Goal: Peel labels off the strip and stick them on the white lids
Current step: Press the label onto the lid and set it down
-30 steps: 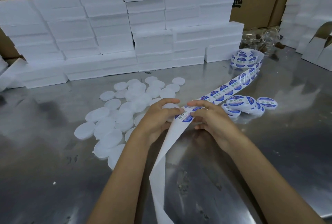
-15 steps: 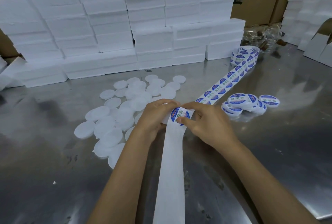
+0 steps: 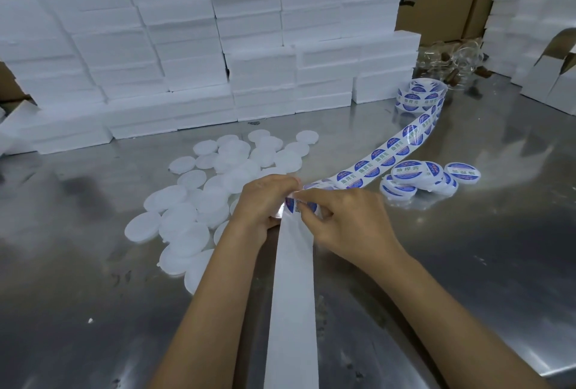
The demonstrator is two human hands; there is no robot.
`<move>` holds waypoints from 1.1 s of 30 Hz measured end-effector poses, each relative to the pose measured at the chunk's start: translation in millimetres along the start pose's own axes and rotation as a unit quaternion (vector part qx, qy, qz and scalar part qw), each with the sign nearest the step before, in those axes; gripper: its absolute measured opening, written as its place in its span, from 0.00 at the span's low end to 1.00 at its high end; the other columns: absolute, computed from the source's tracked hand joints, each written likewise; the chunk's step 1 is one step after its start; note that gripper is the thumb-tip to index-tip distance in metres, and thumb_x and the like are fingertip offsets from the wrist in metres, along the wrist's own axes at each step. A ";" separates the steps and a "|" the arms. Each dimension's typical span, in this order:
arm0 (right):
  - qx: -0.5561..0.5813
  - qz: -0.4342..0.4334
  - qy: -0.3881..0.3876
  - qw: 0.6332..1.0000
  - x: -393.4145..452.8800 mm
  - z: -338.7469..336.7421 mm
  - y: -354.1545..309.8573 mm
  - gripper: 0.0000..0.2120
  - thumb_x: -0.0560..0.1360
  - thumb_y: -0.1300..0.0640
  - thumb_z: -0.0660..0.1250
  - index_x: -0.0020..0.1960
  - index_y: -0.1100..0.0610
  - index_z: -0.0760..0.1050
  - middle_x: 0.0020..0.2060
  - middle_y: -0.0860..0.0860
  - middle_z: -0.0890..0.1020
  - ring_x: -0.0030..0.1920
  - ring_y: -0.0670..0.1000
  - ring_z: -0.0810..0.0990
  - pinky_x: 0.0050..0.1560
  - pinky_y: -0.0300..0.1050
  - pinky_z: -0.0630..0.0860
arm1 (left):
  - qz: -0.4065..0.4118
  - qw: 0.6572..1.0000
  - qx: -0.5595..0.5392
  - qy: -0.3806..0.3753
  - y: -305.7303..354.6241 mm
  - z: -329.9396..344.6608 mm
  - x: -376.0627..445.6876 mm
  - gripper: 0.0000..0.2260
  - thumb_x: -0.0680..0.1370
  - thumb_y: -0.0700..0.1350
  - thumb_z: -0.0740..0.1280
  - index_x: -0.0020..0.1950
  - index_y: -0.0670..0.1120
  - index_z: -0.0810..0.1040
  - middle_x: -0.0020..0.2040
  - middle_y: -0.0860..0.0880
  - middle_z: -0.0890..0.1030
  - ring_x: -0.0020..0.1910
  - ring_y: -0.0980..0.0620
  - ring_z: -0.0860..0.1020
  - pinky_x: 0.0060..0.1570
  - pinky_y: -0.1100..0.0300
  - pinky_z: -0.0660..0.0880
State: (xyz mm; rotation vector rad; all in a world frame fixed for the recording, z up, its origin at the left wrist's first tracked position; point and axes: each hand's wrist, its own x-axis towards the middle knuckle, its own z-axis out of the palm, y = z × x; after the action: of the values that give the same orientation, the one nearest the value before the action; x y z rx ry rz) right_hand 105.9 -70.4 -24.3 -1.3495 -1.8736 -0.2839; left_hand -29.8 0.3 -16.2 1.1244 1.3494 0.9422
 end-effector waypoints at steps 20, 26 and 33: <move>0.470 0.295 0.091 0.827 21.5 -10.3 0.1 0.07 0.72 0.69 0.71 0.44 0.58 0.80 0.41 0.56 0.85 0.41 0.50 0.81 0.47 0.43 0.79 | 0.019 0.960 -0.274 -0.060 30.4 8.1 -16.0 0.28 0.82 0.65 0.50 0.59 0.43 0.76 0.51 0.38 0.84 0.47 0.39 0.83 0.53 0.43 0.79; 0.437 0.294 0.080 0.846 19.9 -5.5 -0.3 0.10 0.71 0.67 0.74 0.41 0.52 0.79 0.36 0.49 0.83 0.35 0.43 0.77 0.39 0.34 0.74 | 0.025 0.957 -0.261 -0.127 28.1 25.1 -30.1 0.35 0.81 0.68 0.48 0.69 0.42 0.73 0.61 0.33 0.80 0.56 0.37 0.80 0.66 0.38 0.73; 0.410 0.291 0.077 0.861 19.0 0.4 5.8 0.08 0.70 0.64 0.75 0.44 0.53 0.80 0.38 0.48 0.84 0.36 0.43 0.77 0.39 0.33 0.73 | 0.037 0.962 -0.234 -0.136 31.7 30.7 -36.3 0.33 0.82 0.66 0.49 0.71 0.42 0.72 0.54 0.38 0.81 0.50 0.41 0.82 0.56 0.48 0.79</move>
State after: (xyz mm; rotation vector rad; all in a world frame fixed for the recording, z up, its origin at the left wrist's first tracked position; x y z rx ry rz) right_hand 108.6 -54.5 -12.7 -1.1411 -1.1292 0.6386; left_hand 2.6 -29.3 20.3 0.9017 0.8087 1.0491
